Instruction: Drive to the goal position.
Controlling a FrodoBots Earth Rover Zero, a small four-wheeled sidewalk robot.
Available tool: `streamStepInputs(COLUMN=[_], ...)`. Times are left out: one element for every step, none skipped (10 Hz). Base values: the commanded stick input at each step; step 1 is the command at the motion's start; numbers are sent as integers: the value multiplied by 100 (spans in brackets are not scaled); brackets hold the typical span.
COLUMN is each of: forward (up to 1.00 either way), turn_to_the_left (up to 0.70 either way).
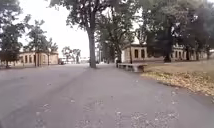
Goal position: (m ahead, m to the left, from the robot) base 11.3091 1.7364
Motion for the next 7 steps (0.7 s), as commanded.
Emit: streamStepInputs(forward=[70,70,70,70,70,70,70], turn_to_the_left=[4,4,4,4,4,4,4])
